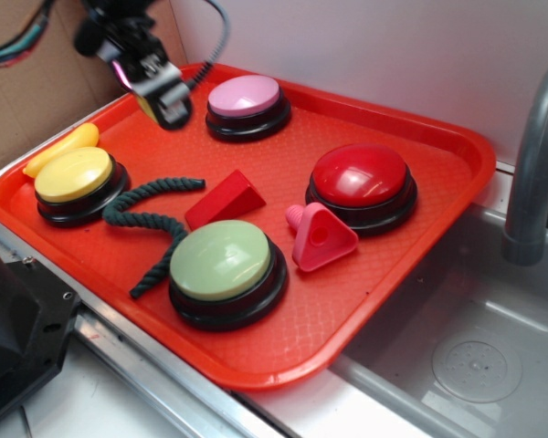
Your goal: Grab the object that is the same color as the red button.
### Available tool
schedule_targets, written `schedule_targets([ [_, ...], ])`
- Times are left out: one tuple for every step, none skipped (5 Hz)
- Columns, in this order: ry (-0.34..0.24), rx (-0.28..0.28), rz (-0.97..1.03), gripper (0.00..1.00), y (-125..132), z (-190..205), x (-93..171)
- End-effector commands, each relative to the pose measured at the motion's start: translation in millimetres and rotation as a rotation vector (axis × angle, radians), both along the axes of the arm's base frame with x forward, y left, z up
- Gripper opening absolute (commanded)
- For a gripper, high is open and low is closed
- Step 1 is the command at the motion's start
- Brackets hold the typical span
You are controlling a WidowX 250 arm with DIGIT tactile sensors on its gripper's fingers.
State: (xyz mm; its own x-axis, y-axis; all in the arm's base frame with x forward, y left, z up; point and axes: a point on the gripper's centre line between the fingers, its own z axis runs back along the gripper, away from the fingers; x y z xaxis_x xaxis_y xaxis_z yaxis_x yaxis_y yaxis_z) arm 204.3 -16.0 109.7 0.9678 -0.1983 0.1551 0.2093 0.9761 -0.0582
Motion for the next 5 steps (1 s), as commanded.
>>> schedule_targets([
  [0.02, 0.11, -0.03, 1.0, -7.8, -38.2, 29.2],
  [0.039, 0.097, -0.091, 1.0, -12.2, -56.1, 33.7],
  [0.07, 0.137, -0.082, 1.0, -13.2, -69.5, 37.3],
  [0.085, 0.122, -0.087, 1.0, -14.0, -78.8, 42.2],
  [0.091, 0.1, -0.088, 1.0, -13.4, -83.9, 46.3],
])
